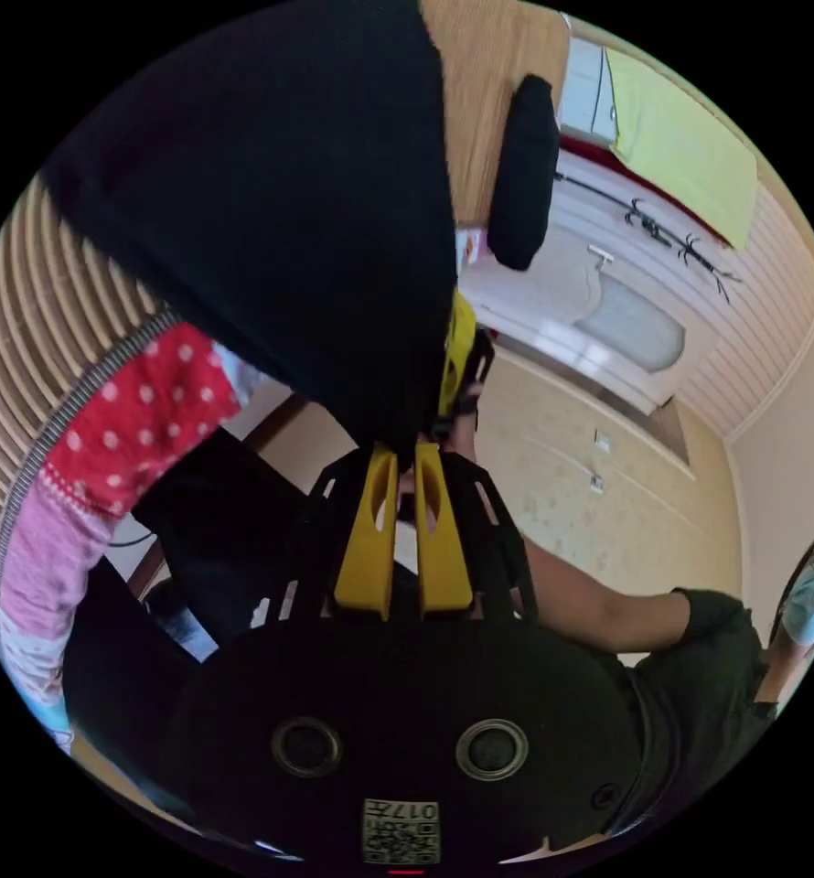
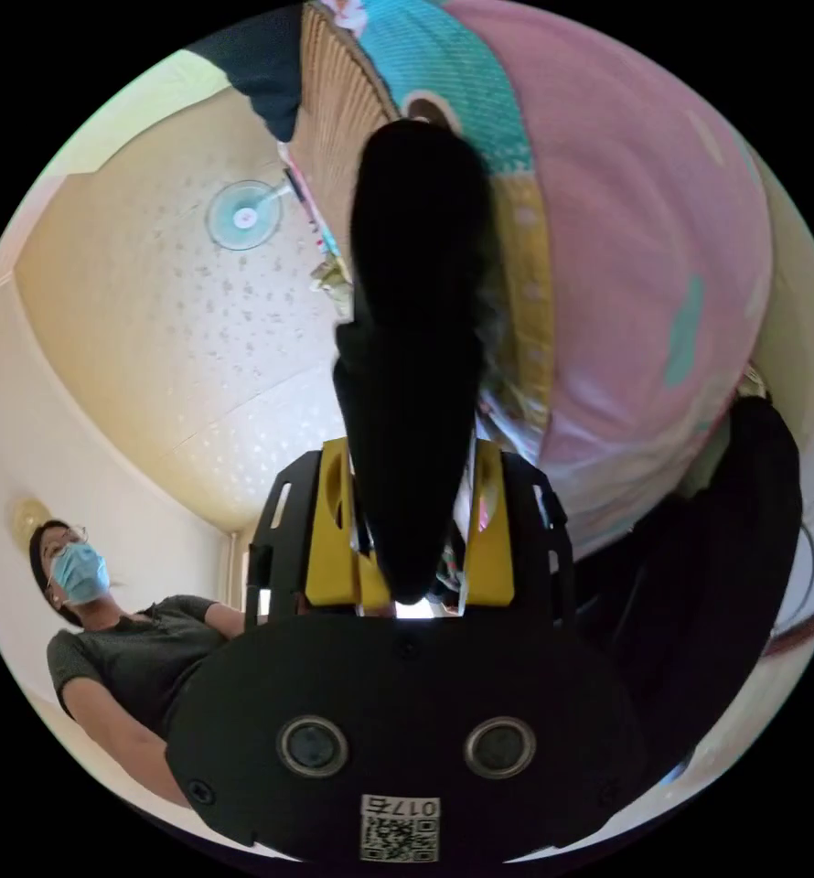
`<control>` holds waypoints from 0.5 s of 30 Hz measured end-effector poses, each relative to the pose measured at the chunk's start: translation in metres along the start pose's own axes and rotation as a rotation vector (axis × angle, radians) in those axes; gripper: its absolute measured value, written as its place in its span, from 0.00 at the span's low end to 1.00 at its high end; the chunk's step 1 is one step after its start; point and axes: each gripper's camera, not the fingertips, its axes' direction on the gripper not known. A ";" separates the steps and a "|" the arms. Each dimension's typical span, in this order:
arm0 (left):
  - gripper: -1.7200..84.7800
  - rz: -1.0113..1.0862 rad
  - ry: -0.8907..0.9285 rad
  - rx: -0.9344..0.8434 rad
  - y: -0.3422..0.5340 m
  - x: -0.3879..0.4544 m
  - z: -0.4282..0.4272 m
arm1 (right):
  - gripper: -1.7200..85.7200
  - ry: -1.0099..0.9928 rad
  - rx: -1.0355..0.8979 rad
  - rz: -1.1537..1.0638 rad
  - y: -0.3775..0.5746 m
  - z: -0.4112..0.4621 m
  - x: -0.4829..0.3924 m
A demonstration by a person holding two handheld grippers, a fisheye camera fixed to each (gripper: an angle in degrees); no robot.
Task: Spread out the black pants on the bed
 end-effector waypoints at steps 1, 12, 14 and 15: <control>0.07 0.019 -0.013 -0.054 0.010 0.008 0.005 | 0.20 0.022 -0.023 0.033 -0.001 0.000 0.005; 0.31 -0.297 0.632 0.458 0.087 -0.044 -0.088 | 0.17 -0.401 0.006 0.497 0.035 0.009 0.005; 0.26 -0.271 0.849 0.589 0.075 -0.035 -0.098 | 0.17 -0.332 -0.052 0.415 0.030 0.007 -0.025; 0.24 -0.250 0.916 0.624 0.071 -0.029 -0.099 | 0.17 -0.302 -0.066 0.382 0.028 0.006 -0.035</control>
